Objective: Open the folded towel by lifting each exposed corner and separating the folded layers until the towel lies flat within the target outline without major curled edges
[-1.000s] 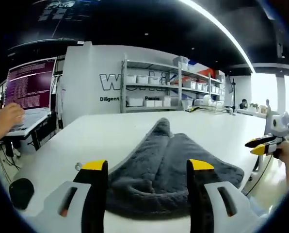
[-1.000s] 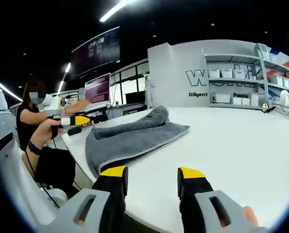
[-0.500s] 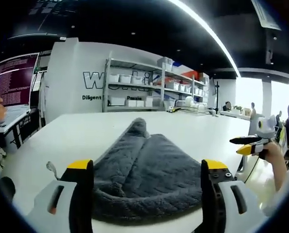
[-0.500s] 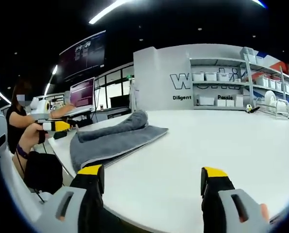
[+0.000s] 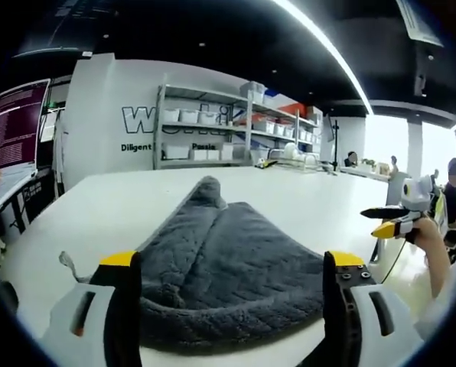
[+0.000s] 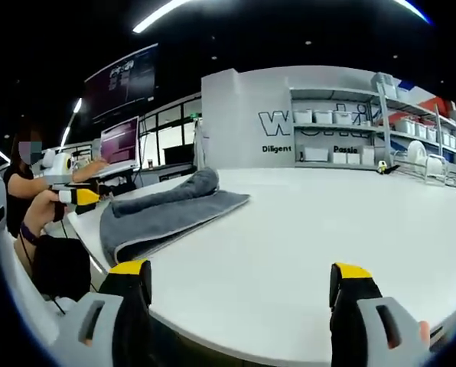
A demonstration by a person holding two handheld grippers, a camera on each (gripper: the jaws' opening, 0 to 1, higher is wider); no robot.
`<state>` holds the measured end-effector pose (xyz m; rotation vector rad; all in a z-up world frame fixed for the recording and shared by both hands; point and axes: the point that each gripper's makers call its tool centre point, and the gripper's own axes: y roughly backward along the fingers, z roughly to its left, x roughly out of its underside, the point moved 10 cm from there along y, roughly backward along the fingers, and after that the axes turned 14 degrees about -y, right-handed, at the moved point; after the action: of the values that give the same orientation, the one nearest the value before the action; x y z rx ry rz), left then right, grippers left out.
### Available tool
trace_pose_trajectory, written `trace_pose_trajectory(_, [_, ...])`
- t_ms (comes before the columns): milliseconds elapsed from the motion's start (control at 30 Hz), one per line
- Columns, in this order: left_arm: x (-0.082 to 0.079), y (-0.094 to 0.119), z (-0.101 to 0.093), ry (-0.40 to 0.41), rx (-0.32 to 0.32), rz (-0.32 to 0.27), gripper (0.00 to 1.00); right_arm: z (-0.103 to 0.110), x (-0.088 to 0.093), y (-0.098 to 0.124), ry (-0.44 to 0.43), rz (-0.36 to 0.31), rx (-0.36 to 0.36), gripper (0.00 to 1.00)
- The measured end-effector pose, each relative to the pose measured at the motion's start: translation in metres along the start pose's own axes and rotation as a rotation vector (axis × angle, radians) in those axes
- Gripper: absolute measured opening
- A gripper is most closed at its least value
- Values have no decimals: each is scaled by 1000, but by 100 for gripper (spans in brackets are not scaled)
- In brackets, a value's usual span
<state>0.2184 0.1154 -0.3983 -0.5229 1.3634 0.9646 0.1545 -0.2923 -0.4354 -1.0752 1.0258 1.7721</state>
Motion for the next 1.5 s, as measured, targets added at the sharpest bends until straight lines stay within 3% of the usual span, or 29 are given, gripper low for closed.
trace_pose_trajectory(200, [-10, -12, 9, -28, 55, -3, 98, -4, 3, 4, -9, -2, 10, 99])
trace_pose_trajectory(367, [-11, -37, 26, -41, 91, 25, 98, -7, 5, 8, -12, -8, 11, 99])
trace_pose_trajectory(533, [-17, -59, 35, -115, 141, 56, 98, -11, 7, 14, -15, -10, 16, 99])
trace_pose_trajectory(733, [-21, -97, 54, -124, 226, 116, 98, -16, 8, 20, -30, -17, 28, 99])
trace_pose_trajectory(900, [-23, -128, 66, -179, 239, 161, 97, -17, 10, 24, -35, -18, 32, 99])
trace_pose_trajectory(1133, [-26, -178, 79, -207, 330, 150, 95, -18, 12, 29, -37, -18, 43, 99])
trace_pose_trajectory(1267, [-24, -195, 74, -234, 353, 156, 92, -19, 12, 32, -40, -19, 53, 99])
trace_pose_trajectory(1367, [-21, -205, 77, -210, 386, 157, 89, -19, 12, 33, -40, -18, 59, 99])
trace_pose_trajectory(1500, [-21, -217, 77, -103, 422, 128, 81, -19, 12, 34, -39, -17, 64, 99])
